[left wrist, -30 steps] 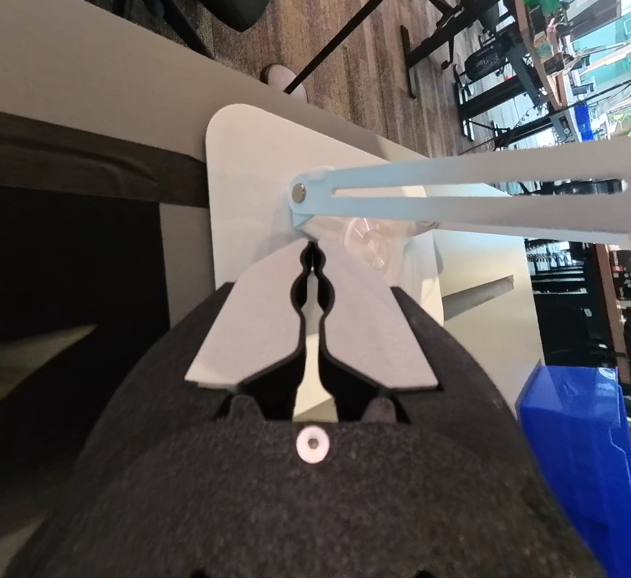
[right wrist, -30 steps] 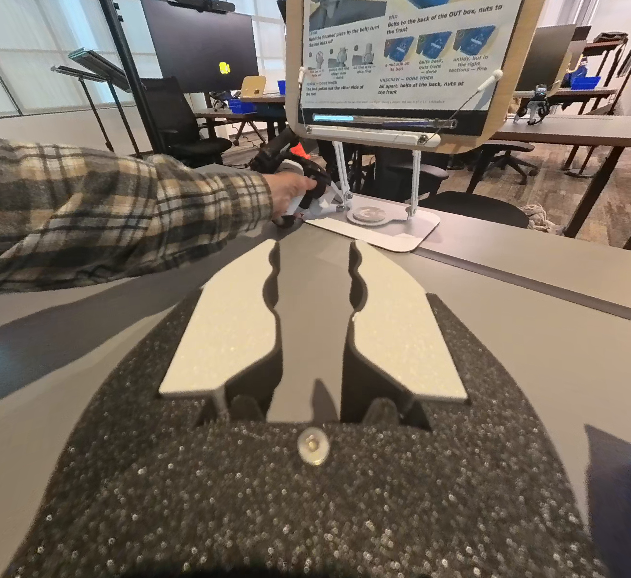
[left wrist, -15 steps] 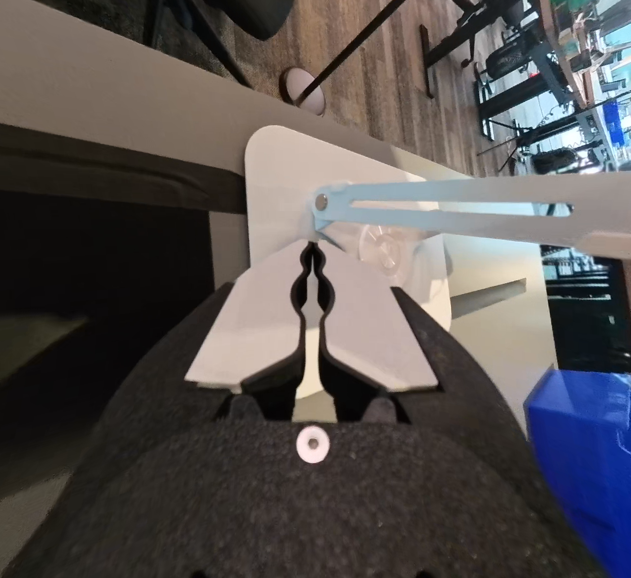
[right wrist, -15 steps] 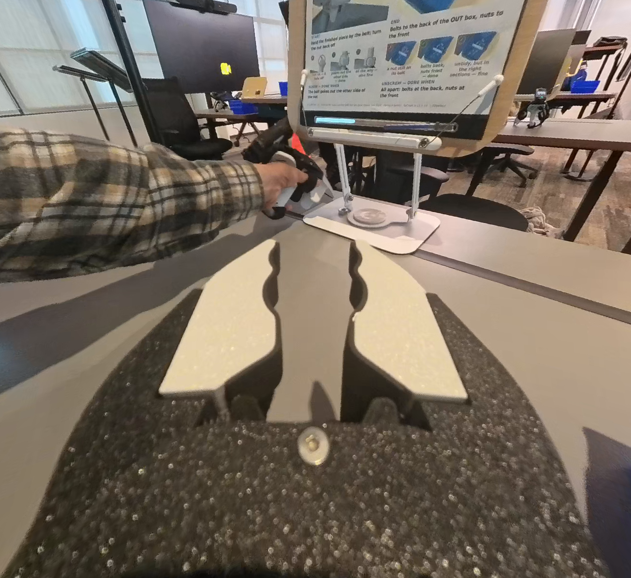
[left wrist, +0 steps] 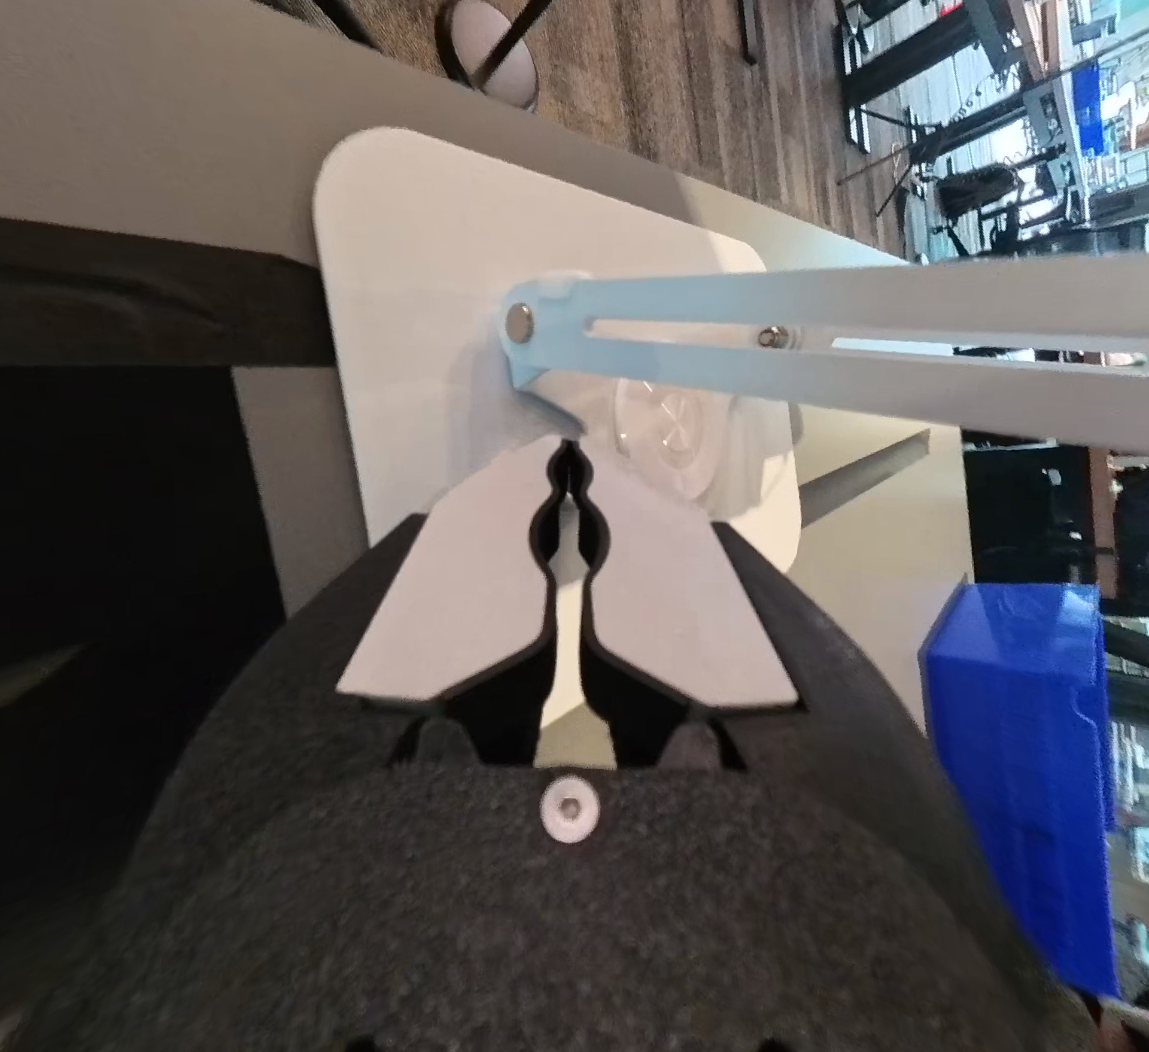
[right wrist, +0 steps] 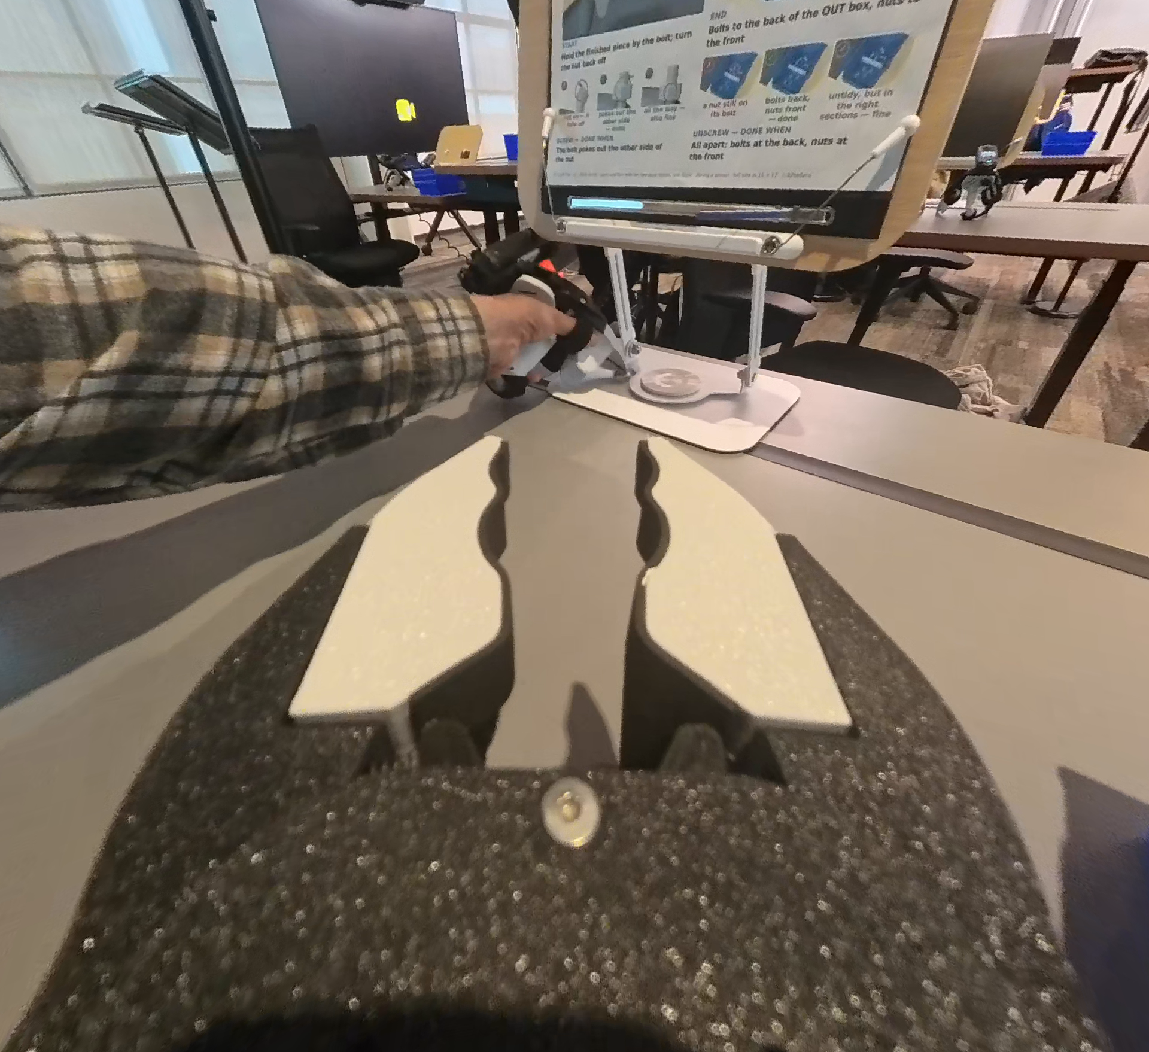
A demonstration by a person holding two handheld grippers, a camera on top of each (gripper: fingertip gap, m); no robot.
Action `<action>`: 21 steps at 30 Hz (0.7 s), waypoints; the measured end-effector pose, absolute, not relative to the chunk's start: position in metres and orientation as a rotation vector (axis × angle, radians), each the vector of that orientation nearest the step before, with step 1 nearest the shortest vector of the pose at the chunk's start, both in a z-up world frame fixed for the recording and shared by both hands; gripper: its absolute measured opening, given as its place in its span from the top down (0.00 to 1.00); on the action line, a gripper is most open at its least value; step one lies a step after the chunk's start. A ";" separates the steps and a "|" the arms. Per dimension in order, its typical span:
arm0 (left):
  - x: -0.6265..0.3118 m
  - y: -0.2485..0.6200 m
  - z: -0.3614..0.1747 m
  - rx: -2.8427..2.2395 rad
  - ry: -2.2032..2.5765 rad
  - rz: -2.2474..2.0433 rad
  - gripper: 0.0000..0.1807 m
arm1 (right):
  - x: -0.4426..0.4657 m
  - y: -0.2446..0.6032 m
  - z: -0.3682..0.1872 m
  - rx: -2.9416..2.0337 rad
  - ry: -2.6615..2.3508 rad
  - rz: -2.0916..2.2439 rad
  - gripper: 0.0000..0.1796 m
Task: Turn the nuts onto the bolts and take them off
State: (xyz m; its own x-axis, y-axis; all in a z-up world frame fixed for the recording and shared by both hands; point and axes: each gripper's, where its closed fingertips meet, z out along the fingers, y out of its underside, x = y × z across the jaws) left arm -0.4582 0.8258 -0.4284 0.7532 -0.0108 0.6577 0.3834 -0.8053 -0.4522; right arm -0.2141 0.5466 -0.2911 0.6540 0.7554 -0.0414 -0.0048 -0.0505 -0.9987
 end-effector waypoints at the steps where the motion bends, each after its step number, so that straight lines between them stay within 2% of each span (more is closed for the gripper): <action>1: -0.455 0.823 -0.429 -2.379 -0.265 -0.915 1.00 | -0.214 0.546 -0.291 -1.507 -0.653 0.694 0.79; 7: -0.429 0.793 -0.431 -2.482 -0.226 -1.182 1.00 | -0.212 0.546 -0.288 -1.499 -0.652 0.685 0.79; 16: -0.500 0.787 -0.402 -2.221 -0.445 -1.080 0.98 | -0.210 0.548 -0.287 -1.496 -0.645 0.673 0.79; 21: -0.489 0.769 -0.380 -2.123 -0.128 -1.068 0.93 | -0.209 0.548 -0.285 -1.487 -0.642 0.673 0.78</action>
